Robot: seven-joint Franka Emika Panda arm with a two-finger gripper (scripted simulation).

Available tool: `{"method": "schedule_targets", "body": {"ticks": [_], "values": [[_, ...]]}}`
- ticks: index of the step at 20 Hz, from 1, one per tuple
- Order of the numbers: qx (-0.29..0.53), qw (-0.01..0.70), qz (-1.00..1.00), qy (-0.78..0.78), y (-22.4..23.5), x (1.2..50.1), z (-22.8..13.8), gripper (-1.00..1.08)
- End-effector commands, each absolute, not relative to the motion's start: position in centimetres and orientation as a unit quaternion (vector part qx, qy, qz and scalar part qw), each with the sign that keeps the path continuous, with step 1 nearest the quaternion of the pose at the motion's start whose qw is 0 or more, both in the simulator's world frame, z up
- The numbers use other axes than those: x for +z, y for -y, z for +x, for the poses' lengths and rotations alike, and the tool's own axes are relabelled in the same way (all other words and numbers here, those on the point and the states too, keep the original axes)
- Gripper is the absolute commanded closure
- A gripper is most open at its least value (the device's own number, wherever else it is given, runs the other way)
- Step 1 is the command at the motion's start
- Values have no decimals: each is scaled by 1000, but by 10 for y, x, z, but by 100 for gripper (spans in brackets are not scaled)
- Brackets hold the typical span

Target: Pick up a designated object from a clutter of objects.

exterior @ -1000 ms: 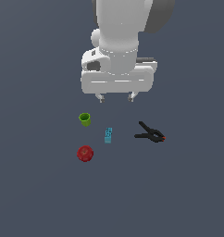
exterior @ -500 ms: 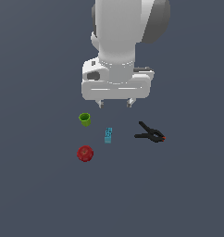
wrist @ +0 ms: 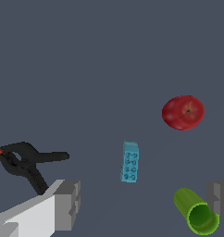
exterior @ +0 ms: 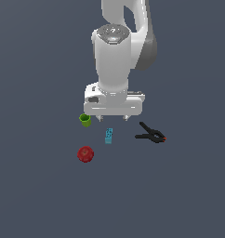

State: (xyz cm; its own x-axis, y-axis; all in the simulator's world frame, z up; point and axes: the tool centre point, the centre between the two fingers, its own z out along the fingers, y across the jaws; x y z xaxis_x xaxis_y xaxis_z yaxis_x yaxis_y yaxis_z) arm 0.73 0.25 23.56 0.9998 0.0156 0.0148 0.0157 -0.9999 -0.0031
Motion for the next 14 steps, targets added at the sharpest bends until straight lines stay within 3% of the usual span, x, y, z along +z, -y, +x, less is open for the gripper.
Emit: {"method": "schedule_targets", "body": {"ticks": [1, 14], "values": [[-6, 2, -1000, 1, 1, 209, 3, -92], [-1, 1, -1000, -31, 15, 100, -33, -92]]}}
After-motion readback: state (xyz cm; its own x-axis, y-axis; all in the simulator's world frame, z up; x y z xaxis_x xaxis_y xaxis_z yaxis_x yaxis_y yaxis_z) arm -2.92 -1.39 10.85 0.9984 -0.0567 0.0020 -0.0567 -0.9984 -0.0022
